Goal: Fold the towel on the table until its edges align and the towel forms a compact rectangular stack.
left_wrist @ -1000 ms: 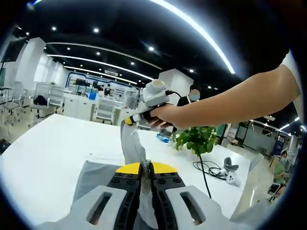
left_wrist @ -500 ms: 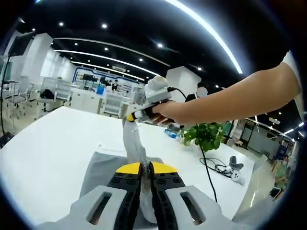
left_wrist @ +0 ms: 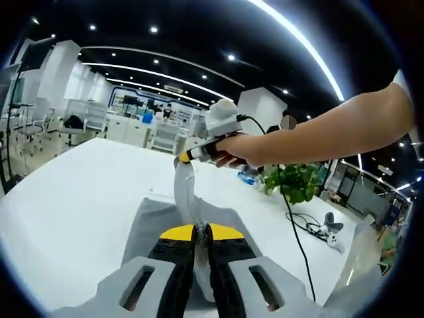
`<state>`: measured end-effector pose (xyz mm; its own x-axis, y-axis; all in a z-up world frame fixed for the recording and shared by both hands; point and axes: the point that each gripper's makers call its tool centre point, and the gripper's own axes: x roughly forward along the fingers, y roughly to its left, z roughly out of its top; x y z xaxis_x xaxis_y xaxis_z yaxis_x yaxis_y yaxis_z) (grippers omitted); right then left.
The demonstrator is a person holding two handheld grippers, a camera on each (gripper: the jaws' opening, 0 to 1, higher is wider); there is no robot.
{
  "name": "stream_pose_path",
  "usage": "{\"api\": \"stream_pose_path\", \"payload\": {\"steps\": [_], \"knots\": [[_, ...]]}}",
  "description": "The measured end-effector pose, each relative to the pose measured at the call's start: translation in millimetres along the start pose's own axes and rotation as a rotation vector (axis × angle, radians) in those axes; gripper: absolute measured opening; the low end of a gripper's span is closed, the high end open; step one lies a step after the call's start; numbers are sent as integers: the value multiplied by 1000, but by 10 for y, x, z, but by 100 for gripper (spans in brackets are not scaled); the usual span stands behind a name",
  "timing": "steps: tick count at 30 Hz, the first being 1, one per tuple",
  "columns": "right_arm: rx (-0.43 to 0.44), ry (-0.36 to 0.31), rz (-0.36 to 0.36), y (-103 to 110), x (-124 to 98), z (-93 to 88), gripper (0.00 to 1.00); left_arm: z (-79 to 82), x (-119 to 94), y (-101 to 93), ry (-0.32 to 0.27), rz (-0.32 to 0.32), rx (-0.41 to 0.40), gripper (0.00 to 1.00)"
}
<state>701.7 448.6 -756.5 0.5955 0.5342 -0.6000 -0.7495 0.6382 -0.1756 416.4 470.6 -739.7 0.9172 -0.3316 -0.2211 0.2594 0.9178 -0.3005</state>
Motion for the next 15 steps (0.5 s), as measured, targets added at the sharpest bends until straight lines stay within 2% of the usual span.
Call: {"api": "stream_pose_path", "payload": {"steps": [4, 11, 15], "knots": [[-3, 5, 11, 68, 66, -24, 1, -60, 6, 42, 10, 7, -1, 7], [-7, 21, 38, 159, 258, -117, 1, -286, -2, 208, 50, 35, -14, 7], [-7, 26, 51, 185, 382, -138, 1, -348, 1, 302, 60, 49, -22, 7]]}}
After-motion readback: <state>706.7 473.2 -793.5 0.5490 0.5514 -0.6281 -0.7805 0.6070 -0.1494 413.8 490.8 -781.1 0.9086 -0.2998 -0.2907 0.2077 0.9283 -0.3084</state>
